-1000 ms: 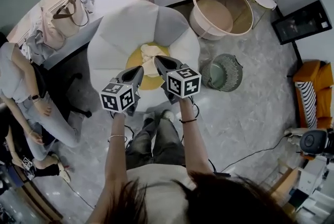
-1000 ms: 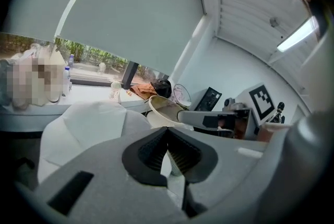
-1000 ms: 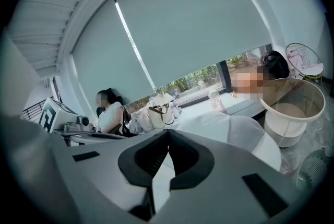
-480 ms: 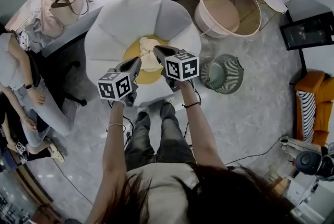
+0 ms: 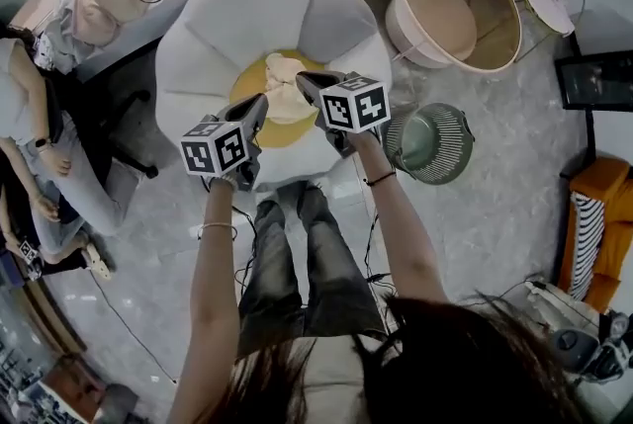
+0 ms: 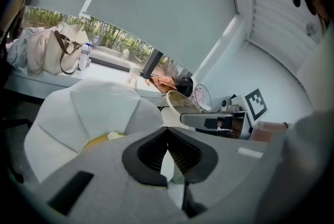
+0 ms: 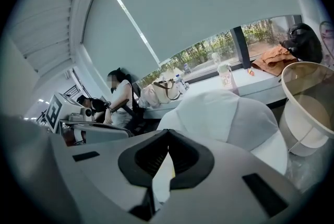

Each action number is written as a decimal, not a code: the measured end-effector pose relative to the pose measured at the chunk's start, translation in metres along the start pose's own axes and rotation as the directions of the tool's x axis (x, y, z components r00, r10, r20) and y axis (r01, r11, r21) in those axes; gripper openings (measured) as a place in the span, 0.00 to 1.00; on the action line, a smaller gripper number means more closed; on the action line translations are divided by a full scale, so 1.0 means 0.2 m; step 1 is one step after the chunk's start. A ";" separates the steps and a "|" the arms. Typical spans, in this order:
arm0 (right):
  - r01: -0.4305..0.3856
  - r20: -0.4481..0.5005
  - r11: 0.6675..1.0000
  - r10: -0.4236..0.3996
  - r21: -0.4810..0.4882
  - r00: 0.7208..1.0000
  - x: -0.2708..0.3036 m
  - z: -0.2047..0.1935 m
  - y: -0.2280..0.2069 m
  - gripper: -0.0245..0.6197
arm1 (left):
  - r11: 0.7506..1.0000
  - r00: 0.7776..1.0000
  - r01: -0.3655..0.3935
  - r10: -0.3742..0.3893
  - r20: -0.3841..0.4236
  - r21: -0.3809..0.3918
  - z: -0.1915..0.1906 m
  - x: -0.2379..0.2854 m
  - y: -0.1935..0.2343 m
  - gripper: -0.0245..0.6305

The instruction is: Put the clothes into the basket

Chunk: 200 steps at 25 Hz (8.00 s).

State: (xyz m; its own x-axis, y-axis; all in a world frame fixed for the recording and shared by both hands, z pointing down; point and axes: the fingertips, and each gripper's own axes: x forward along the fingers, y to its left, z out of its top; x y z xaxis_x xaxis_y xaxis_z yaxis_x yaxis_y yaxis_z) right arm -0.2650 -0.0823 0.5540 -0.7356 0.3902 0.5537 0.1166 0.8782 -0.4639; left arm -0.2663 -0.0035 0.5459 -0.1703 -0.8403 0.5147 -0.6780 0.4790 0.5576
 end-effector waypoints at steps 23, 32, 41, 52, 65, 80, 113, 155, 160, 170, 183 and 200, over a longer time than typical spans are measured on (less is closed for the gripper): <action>-0.016 -0.294 0.994 0.046 0.104 0.955 0.53 -0.61 -0.37 0.05 | 0.997 0.968 0.000 -0.018 -0.250 -0.071 -0.54 0.44 0.43 0.05; 0.066 -0.311 0.989 -0.023 0.130 0.950 0.68 -0.70 -0.54 0.06 | 0.991 0.967 -0.011 -0.022 -0.252 -0.131 -0.62 0.55 0.59 0.05; 0.038 -0.276 0.972 0.028 0.230 0.961 0.88 -0.78 -0.62 0.28 | 0.990 0.967 -0.002 -0.035 -0.251 -0.144 -0.73 0.70 0.75 0.05; 0.111 -0.339 0.981 -0.051 0.159 0.939 1.03 -1.01 -0.83 0.40 | 0.991 0.975 -0.047 0.017 -0.223 -0.127 -0.83 0.82 0.95 0.05; 0.117 -0.407 0.989 -0.073 0.086 0.910 1.21 -1.22 -1.02 0.41 | 0.987 0.978 -0.074 0.043 -0.205 -0.146 -0.95 0.99 1.12 0.05; 0.080 -0.454 0.996 -0.056 0.033 0.889 1.51 -1.39 -1.21 0.40 | 0.985 0.983 -0.119 0.099 -0.153 -0.127 -1.11 1.20 1.36 0.05; 0.111 -0.323 0.969 -0.034 0.221 0.946 0.99 -0.92 -0.73 0.15 | 0.966 0.982 -0.132 0.097 -0.159 -0.221 -0.80 0.67 0.99 0.05; 0.074 -0.190 0.967 -0.028 0.243 0.981 0.16 -0.10 0.09 0.15 | 0.952 0.987 -0.079 0.117 0.113 -0.294 0.04 -0.21 0.17 0.05; 0.058 -0.138 0.954 -0.018 0.293 0.990 0.10 -0.04 0.16 0.15 | 0.960 0.984 -0.087 0.124 0.126 -0.268 0.05 -0.31 0.14 0.05; 0.080 -0.088 0.946 -0.055 0.316 0.995 0.00 0.01 0.21 0.15 | 0.968 0.981 -0.053 0.095 0.166 -0.244 0.11 -0.41 0.06 0.05; 0.115 -0.005 0.936 -0.121 0.333 0.993 -0.18 0.07 0.21 0.15 | 0.989 0.988 0.024 -0.002 0.151 -0.145 0.18 -0.39 -0.09 0.05; 0.148 0.098 0.896 -0.206 0.419 0.974 -0.59 -0.02 0.03 0.15 | 0.995 0.995 0.090 -0.087 0.056 -0.053 0.12 -0.21 -0.43 0.05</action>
State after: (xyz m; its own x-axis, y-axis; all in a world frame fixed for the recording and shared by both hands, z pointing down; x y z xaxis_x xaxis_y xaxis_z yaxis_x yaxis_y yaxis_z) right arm -0.1746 -0.1225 0.4885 -0.8055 0.1719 0.5672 -0.2837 0.7284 -0.6237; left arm -0.2174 -0.0151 0.4605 -0.1505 -0.8916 0.4270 -0.6519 0.4142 0.6352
